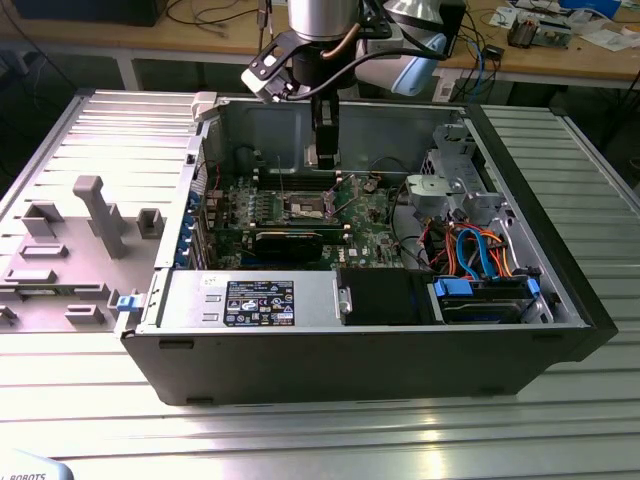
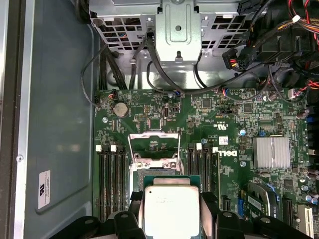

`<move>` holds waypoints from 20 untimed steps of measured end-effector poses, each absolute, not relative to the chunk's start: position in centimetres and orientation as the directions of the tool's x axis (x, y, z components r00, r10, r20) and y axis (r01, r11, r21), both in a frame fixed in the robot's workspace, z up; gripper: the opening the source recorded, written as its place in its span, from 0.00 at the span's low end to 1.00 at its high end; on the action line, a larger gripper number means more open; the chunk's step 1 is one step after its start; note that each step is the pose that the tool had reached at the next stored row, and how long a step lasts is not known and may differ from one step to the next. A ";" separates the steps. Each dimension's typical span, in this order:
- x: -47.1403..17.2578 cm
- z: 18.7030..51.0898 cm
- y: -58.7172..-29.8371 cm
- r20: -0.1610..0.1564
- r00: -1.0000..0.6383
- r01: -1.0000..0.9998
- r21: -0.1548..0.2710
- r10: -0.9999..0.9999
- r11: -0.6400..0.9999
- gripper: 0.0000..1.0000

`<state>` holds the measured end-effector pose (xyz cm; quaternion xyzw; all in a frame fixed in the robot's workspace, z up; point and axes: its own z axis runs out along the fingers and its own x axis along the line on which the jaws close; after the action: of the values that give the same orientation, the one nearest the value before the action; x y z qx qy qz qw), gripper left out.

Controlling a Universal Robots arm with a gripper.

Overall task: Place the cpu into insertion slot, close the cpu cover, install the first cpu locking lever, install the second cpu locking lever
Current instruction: 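Place the cpu into insertion slot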

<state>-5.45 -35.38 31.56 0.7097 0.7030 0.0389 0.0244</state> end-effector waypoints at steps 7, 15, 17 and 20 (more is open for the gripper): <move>-5.5 31.6 -35.4 0.021 0.008 0.996 0.089 1.000 -0.010 0.54; -5.5 31.4 -35.4 0.021 -0.031 0.996 0.089 0.999 0.029 0.54; -5.5 31.4 -35.4 0.021 -0.031 0.996 0.089 0.999 0.029 0.54; -5.5 31.2 -35.4 0.025 -0.031 0.996 0.090 0.999 0.029 0.54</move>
<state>-5.47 -35.37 31.23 0.6956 0.7169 0.0408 0.0223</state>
